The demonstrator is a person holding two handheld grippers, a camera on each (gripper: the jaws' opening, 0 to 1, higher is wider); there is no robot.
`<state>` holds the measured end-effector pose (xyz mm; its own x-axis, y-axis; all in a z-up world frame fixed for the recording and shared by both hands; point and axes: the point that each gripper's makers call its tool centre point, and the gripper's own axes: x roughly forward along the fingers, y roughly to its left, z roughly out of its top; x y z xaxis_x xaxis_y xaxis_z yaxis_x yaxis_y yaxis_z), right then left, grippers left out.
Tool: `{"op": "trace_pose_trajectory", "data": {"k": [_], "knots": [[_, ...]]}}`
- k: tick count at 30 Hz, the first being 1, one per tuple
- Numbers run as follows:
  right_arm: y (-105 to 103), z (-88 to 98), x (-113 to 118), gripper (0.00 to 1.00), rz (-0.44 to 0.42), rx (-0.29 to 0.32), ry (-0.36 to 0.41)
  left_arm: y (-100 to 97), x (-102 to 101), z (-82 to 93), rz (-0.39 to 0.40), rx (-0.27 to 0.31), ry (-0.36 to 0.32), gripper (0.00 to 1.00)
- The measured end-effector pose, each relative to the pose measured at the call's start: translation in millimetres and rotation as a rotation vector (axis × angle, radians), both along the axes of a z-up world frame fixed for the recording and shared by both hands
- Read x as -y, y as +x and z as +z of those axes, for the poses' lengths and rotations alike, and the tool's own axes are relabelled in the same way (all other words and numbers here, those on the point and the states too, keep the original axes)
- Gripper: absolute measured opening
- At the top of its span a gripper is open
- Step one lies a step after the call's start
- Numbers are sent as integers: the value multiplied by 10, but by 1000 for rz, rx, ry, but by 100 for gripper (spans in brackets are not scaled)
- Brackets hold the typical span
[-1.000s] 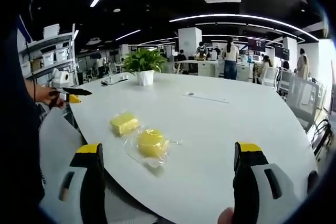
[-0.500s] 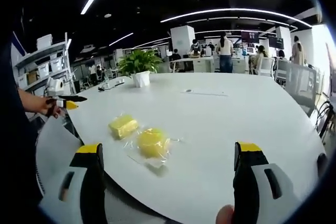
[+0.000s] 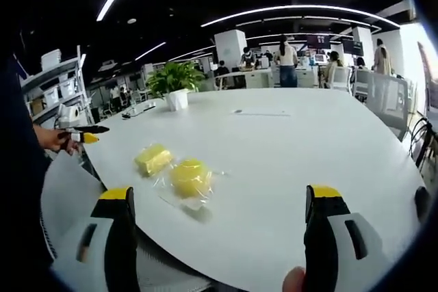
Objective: Compare the silicone blocks by pressing each to a similar depth, holding the contact briefly, and releasing to observe deformation and rebound differences across the visible hardness samples.
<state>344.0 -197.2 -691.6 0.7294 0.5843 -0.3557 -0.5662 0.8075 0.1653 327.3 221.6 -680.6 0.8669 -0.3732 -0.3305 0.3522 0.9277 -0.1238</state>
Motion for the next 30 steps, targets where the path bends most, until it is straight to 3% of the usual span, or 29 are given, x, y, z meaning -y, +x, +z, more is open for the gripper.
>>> {"op": "trace_pose_trajectory", "data": {"k": [5,12,23,30], "knots": [[2,19,4,97,-6,-6,11,77,22,31,0,4,-14,100],[-87,-70,4,97,6,-25,4,-17,164,-14,-49,-12,27,100],[-112,-71,35,97,0,-38,16,-95,175,-153,-62,-49,16,100],[-82,-34,90,97,-15,-31,16,-16,87,-84,-38,-18,-1,100]]}}
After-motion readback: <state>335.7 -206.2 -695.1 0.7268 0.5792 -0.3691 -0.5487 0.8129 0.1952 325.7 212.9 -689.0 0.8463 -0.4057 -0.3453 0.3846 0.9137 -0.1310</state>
